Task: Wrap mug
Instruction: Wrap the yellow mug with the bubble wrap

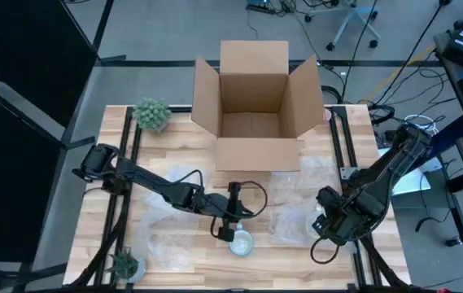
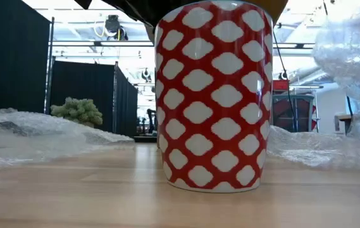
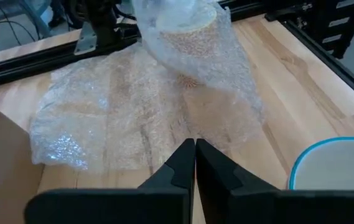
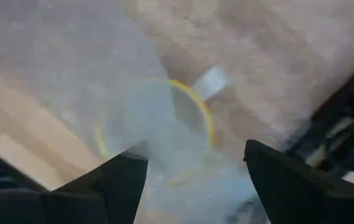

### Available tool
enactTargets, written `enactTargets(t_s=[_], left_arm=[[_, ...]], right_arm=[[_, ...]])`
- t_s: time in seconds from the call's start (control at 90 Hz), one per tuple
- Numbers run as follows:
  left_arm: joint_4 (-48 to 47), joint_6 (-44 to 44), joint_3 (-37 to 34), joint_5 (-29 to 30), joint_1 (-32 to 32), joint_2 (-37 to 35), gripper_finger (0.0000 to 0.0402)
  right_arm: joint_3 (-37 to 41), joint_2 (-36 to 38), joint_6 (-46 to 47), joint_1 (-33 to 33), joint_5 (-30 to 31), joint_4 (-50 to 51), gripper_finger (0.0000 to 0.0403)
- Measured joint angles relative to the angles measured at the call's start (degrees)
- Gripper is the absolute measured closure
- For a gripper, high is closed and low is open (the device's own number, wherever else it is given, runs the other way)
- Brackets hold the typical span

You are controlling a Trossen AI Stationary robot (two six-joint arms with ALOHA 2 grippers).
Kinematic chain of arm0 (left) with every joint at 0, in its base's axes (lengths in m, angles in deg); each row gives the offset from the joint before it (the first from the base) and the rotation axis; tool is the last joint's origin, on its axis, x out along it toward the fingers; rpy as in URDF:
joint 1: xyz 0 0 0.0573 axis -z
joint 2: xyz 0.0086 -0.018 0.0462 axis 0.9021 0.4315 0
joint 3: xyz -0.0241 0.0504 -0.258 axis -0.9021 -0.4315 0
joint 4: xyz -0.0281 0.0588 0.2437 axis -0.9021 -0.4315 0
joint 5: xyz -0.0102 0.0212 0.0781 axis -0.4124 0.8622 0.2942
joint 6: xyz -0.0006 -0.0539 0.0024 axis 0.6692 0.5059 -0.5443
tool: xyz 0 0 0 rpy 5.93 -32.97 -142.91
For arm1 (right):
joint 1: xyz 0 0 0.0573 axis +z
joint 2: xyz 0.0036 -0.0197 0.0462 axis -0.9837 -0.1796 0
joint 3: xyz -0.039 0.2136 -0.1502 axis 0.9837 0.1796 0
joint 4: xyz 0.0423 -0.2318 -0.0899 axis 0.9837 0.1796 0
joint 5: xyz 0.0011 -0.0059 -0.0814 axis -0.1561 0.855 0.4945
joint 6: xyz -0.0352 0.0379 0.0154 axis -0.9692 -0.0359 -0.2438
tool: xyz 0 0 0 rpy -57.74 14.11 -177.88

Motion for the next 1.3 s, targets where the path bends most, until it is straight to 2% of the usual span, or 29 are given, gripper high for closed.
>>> enactTargets(t_s=[0.122, 0.433, 0.778, 0.878, 0.989, 1.3], left_arm=[[-0.04, 0.0, 0.0, 0.04, 0.0, 0.0, 0.0402], [-0.09, 0.0, 0.0, 0.07, 0.0, 0.0, 0.0402], [-0.13, 0.0, 0.0, 0.05, 0.0, 0.0, 0.0402], [-0.17, 0.0, 0.0, 0.04, 0.0, 0.0, 0.0402], [-0.2, 0.0, 0.0, 0.04, 0.0, 0.0, 0.0402], [-0.2, 0.0, 0.0, 0.04, 0.0, 0.0, 0.0402]], right_arm=[[1.81, -1.59, -1.54, 0.01, 2.58, -2.07, 0.0149], [7.73, -8.41, -1.05, 0.01, 2.6, -3.43, 0.0149], [12.08, -13.78, -0.6, -0.01, 2.62, -15.17, 0.0149], [12.07, -14.07, 0.5, 0.01, 2.39, -15.61, 0.0149], [10.57, -13.84, 0.38, -0.1, 1.57, -12.92, 0.0149], [-1.88, -12.79, -3.61, -0.12, 0.79, 2.25, 0.0149]])
